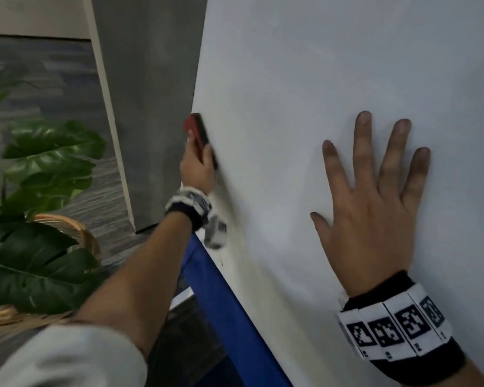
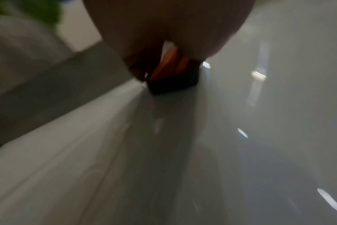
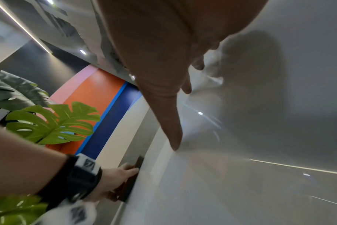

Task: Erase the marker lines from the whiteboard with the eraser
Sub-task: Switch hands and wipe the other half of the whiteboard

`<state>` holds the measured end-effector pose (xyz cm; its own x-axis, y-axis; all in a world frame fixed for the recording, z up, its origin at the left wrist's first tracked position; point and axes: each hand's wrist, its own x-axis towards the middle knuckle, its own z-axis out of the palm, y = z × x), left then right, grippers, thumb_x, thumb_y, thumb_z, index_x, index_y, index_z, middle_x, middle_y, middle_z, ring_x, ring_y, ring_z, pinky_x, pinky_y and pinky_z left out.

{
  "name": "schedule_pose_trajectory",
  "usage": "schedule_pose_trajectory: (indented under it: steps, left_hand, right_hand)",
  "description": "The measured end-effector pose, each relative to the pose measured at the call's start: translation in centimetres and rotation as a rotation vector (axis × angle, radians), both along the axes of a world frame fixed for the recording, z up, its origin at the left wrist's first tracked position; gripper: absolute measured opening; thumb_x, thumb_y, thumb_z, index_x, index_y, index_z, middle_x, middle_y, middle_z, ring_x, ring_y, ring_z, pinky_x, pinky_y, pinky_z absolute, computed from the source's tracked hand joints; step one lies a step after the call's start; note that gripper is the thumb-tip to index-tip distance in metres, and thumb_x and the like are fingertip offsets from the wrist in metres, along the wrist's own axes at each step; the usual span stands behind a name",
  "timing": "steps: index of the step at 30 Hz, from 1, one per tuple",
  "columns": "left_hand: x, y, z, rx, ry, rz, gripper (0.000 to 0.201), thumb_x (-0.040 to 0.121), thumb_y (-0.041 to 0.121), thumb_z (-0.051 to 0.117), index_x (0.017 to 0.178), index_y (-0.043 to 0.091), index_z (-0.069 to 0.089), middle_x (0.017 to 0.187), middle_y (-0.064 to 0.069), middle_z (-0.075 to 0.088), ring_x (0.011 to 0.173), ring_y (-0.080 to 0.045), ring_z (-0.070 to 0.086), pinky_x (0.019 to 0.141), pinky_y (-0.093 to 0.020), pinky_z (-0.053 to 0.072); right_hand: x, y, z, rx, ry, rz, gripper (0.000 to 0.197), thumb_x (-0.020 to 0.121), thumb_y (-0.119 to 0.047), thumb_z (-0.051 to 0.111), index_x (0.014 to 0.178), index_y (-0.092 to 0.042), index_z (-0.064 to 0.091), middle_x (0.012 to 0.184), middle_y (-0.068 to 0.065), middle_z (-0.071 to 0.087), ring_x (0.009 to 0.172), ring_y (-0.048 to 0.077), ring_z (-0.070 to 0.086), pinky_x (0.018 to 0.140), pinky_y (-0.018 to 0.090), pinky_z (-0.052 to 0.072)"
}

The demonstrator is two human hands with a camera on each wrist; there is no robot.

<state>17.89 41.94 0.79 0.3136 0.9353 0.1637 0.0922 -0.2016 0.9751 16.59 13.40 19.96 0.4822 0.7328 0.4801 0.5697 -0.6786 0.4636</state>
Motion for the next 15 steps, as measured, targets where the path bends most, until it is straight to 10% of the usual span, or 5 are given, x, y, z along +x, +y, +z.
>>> schedule_pose_trajectory:
  steps: [3, 9, 15]
  left_hand:
    - [0.6, 3.5, -0.4, -0.310, 0.144, -0.003, 0.061, 0.106, 0.043, 0.043, 0.161, 0.026, 0.022, 0.148, -0.015, 0.055, 0.132, -0.039, 0.054, 0.110, -0.040, 0.041]
    - [-1.9, -10.0, 0.8, 0.098, -0.081, -0.121, 0.053, 0.101, 0.044, 0.051, 0.148, 0.021, 0.044, 0.117, 0.005, 0.063, 0.103, -0.011, 0.062, 0.091, -0.030, 0.053]
    - [-4.2, -16.3, 0.1, 0.193, -0.119, -0.326, 0.057, 0.101, 0.041, 0.057, 0.150, 0.042, 0.029, 0.114, 0.018, 0.052, 0.105, -0.002, 0.052, 0.093, -0.015, 0.043]
  right_hand:
    - [0.0, 0.3, -0.2, -0.009, 0.006, -0.008, 0.106, 0.079, -0.039, 0.083, 0.162, -0.016, 0.022, 0.171, 0.015, -0.008, 0.154, 0.041, -0.011, 0.121, 0.049, -0.024]
    - [-0.3, 1.3, -0.9, 0.020, 0.013, -0.019, 0.108, 0.080, -0.036, 0.083, 0.163, -0.014, 0.019, 0.171, 0.014, -0.007, 0.154, 0.039, -0.012, 0.120, 0.048, -0.025]
    - [-0.1, 1.2, -1.1, 0.028, 0.024, -0.006, 0.106, 0.082, -0.039, 0.079, 0.164, -0.014, 0.016, 0.171, 0.014, -0.007, 0.153, 0.036, -0.015, 0.121, 0.046, -0.024]
